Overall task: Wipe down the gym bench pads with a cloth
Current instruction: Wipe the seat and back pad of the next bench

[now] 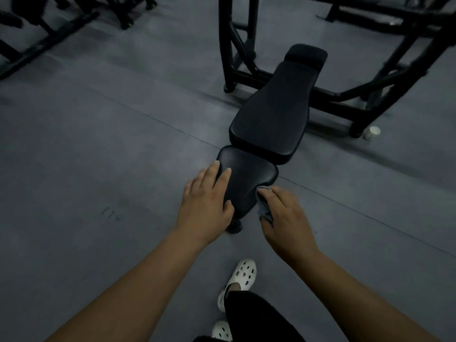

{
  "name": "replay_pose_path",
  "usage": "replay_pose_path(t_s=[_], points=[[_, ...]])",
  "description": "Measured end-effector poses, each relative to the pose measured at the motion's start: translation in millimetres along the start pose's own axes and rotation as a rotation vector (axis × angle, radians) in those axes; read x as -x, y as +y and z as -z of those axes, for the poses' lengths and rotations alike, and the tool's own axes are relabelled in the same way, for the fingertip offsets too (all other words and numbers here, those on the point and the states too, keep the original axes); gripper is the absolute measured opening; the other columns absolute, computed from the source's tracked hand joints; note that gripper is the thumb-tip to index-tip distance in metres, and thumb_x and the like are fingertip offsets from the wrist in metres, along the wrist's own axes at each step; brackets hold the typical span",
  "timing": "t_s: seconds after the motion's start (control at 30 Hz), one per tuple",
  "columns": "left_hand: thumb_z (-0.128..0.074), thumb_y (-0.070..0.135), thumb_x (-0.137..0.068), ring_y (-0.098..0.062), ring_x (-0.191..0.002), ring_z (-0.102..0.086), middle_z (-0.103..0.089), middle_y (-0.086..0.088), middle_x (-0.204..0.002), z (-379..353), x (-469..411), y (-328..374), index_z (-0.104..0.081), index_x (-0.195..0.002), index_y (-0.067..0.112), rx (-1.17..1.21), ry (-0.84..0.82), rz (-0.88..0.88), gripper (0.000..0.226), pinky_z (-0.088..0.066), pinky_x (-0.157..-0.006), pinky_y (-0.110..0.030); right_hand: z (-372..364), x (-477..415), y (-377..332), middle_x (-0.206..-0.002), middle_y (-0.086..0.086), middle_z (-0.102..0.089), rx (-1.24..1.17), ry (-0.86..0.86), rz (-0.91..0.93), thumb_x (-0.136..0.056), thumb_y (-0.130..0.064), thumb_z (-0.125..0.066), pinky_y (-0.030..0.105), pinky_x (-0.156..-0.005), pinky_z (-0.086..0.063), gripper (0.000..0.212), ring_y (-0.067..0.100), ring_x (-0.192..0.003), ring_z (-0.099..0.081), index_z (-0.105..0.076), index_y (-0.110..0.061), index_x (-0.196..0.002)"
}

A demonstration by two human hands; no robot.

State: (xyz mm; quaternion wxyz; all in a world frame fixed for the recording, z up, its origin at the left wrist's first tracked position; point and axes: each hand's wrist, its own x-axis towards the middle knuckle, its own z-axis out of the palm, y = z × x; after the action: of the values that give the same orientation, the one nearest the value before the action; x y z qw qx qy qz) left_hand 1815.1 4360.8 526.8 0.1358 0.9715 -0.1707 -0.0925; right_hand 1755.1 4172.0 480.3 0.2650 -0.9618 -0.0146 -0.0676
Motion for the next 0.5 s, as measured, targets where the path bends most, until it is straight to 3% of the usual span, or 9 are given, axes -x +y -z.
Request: replay_pose_path(t_s=[0.33, 0.5], points=[[-0.049, 0.031, -0.098, -0.023, -0.153, -0.005, -0.005, -0.003, -0.168, -66.3, -139.5, -84.3, -0.014, -0.159, 0.024, 0.073, -0.186, -0.111, 0.071, -0.010, -0.124, -0.044, -94.3, -85.3, 42.7, -0.129, 0.009, -0.056, 0.033, 0.002, -0.266, -0.077, -0.004, -0.072, 0.038, -0.096, -0.047, 0.060, 0.025, -0.112, -0.050, -0.053, -0.009, -0.135], [-0.050, 0.030, -0.097, -0.024, -0.153, -0.009, -0.009, -0.004, -0.167, -111.6, -195.4, -128.6, -0.017, -0.159, 0.022, 0.055, -0.269, -0.253, 0.071, -0.013, -0.124, -0.044, -141.0, -116.7, 55.7, -0.132, 0.006, -0.050, 0.084, 0.091, -0.404, -0.080, -0.006, -0.068, 0.036, -0.096, -0.045, 0.061, 0.026, -0.114, -0.050, -0.049, -0.012, -0.137]])
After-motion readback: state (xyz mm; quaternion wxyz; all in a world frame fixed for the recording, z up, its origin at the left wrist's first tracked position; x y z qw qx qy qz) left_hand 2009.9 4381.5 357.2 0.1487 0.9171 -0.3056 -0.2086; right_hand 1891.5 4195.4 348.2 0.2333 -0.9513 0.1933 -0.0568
